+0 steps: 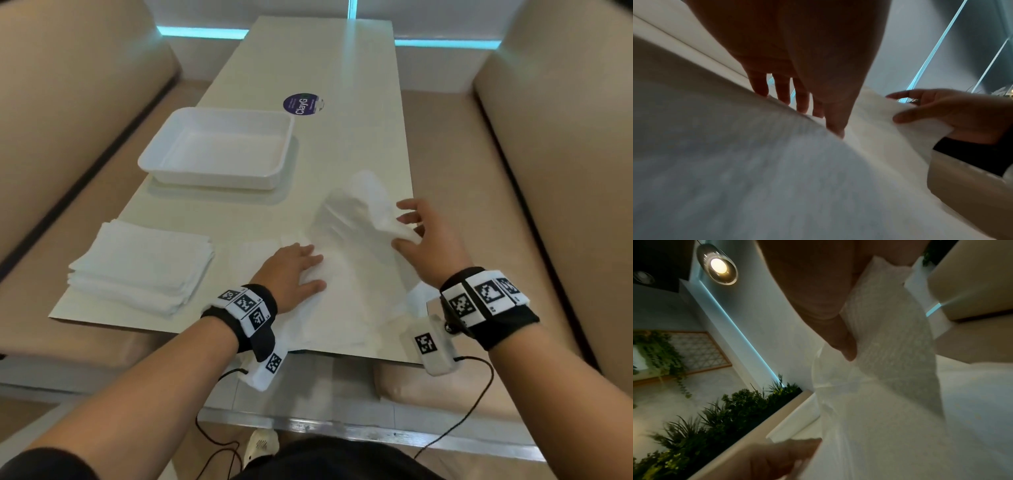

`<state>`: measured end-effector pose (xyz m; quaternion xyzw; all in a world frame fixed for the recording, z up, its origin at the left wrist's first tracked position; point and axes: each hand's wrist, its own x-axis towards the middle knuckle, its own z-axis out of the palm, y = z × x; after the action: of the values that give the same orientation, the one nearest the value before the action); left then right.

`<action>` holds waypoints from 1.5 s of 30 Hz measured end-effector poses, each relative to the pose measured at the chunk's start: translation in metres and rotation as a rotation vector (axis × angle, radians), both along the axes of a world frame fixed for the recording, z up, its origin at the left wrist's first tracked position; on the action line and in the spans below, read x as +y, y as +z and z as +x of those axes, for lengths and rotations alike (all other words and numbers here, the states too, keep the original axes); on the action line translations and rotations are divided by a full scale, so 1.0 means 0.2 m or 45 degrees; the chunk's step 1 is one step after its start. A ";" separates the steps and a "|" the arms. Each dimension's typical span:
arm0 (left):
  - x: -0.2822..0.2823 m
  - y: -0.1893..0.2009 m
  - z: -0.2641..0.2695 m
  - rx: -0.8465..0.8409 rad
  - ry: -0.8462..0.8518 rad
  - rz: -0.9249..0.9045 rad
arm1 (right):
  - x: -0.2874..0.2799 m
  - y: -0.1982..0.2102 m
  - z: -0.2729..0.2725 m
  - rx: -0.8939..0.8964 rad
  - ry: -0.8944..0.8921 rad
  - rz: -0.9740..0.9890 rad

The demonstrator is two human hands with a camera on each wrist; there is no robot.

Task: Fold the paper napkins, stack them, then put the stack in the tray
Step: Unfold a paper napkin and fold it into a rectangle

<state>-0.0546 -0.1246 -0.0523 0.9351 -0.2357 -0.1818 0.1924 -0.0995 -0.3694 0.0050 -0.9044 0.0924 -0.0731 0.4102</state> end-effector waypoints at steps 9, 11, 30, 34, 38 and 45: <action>-0.04 0.17 0.03 -0.144 0.315 -0.528 | 0.04 0.23 0.01 0.031 0.274 0.043; -0.02 0.25 0.06 -0.116 0.365 -0.656 | 0.03 0.27 0.02 0.047 0.324 0.038; 0.16 0.35 0.13 0.174 0.590 -1.192 | 0.05 0.12 0.04 -0.107 -0.336 0.679; 0.20 0.34 0.14 0.133 0.446 -1.062 | 0.08 0.14 0.05 -0.208 -0.309 0.531; 0.18 0.39 0.12 0.272 0.419 -1.175 | 0.07 0.20 0.02 -0.086 0.066 0.467; 0.24 0.40 0.11 0.108 0.333 -0.967 | 0.07 0.19 0.00 -0.072 0.149 0.232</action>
<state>-0.0317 -0.0776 0.0274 0.8112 -0.1570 -0.0943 0.5554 -0.1000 -0.3561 0.0431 -0.8648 0.0341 -0.0659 0.4966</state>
